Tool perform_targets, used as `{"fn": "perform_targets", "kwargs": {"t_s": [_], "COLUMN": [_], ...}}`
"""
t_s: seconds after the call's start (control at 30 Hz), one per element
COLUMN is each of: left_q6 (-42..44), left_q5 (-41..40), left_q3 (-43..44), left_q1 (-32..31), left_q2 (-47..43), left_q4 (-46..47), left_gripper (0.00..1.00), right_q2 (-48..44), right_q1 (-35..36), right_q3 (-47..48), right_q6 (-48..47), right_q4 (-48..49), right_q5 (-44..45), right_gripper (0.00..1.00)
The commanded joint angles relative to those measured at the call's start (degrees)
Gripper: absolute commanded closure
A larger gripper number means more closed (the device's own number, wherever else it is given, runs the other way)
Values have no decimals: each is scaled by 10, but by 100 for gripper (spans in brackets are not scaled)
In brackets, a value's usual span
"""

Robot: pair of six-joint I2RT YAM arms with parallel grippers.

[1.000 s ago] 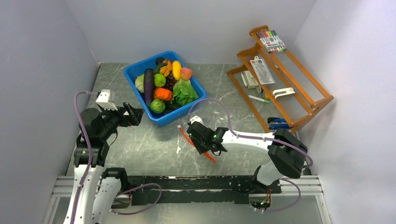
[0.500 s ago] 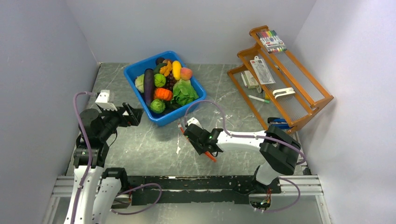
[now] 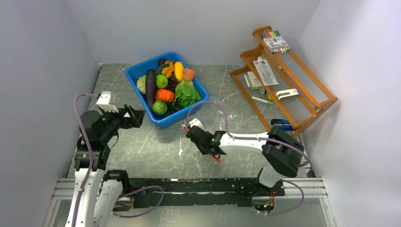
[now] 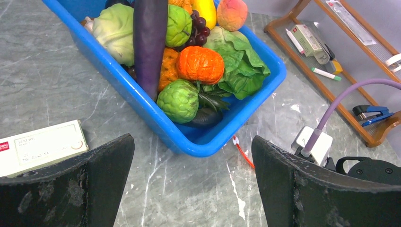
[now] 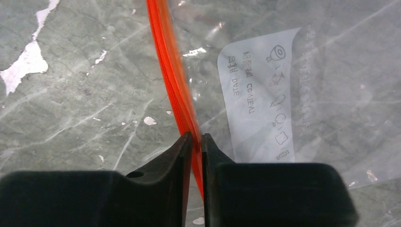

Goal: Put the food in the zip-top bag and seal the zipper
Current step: Pick up the zipper food storage bag at the center of the board, then open the zipper of the food storage bag at the center of the board.

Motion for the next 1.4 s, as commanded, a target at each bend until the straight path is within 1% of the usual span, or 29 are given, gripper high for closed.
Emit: {"fn": "perform_targets", "kwargs": {"t_s": [0.0, 0.1, 0.33, 0.5, 0.6, 0.7, 0.8, 0.93, 1.1, 1.2, 1.3, 1.37], "left_q6": [6, 7, -1, -24, -64, -94, -116, -124, -103, -89, -99, -123], "left_q5": [-2, 2, 5, 27, 53, 107, 145, 192, 228, 208, 216, 241], "left_q3": [0, 1, -2, -7, -5, 2, 18, 46, 56, 71, 85, 89], "left_q1": [-2, -2, -2, -1, -2, -2, -2, -2, -2, -1, -2, -2], "left_q2": [-11, -8, -9, -4, 6, 24, 42, 58, 51, 47, 48, 51], "left_q4": [12, 11, 13, 16, 11, 10, -7, -24, -22, -38, -42, -29], "left_gripper": [7, 6, 6, 7, 6, 7, 7, 7, 6, 6, 6, 6], "right_q2": [-7, -22, -67, -93, -113, -149, -193, -229, -269, -282, -294, -302], "right_q1": [5, 9, 13, 13, 12, 12, 13, 12, 13, 13, 13, 13], "right_q3": [-8, -5, -22, -12, 13, 28, 44, 74, 87, 120, 129, 123], "right_q6": [-4, -7, -8, -4, 17, 55, 71, 81, 60, 69, 77, 84], "right_q4": [15, 17, 43, 36, -4, -38, -51, -57, -30, -48, -40, -4], "right_q5": [45, 63, 71, 57, 71, 102, 115, 120, 84, 87, 68, 38], "right_gripper": [91, 100, 100, 100, 100, 100, 100, 100, 100, 100, 100, 100]}}
